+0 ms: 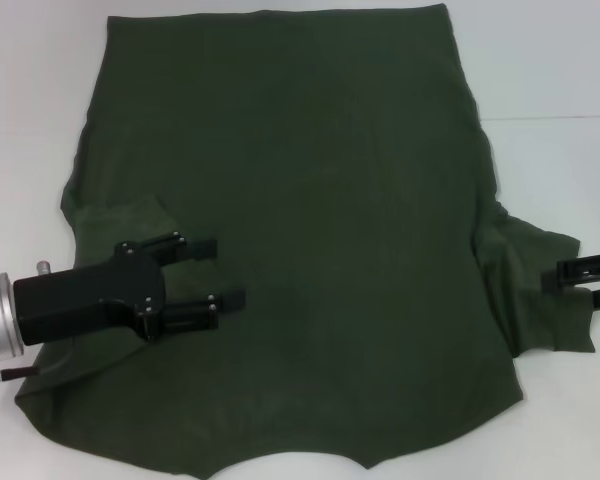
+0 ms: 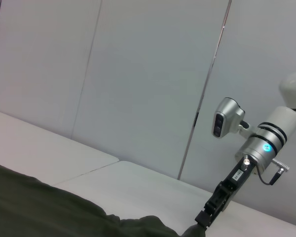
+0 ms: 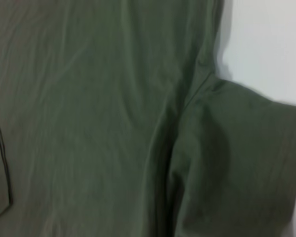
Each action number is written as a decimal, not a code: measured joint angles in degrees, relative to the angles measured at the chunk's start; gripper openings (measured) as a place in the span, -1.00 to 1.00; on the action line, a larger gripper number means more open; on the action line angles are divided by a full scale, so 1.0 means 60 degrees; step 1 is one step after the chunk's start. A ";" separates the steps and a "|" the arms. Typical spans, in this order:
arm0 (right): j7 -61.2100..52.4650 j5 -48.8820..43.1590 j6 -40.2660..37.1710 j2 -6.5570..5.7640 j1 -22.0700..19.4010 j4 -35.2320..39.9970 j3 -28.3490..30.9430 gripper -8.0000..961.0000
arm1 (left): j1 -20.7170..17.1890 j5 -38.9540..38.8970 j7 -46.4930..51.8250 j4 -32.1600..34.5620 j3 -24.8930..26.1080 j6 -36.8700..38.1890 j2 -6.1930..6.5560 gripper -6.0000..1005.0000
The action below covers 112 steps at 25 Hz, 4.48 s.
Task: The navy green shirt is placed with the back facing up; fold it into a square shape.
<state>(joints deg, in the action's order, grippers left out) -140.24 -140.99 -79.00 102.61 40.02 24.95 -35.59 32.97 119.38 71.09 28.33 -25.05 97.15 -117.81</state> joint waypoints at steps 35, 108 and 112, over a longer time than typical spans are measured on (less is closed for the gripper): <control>0.0206 0.0020 0.0051 0.0093 0.0114 -0.0219 0.0089 0.63 | 0.0114 -0.0035 -0.0047 -0.0049 0.0001 -0.0180 -0.0023 0.71; -0.0918 0.0661 0.0050 0.1115 0.3167 0.0410 -0.2494 -0.38 | 0.0040 -0.0210 0.0465 0.0071 0.0382 -0.0162 0.0023 0.72; -0.1075 0.0520 0.0083 0.1030 0.3143 0.0492 -0.2512 -0.22 | 0.0041 -0.0210 0.0499 0.0107 0.0383 -0.0155 0.0023 0.71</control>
<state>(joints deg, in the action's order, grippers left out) -146.69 -137.87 -78.50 108.79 58.88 27.90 -50.66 33.22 118.12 74.08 28.97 -22.75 96.22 -117.68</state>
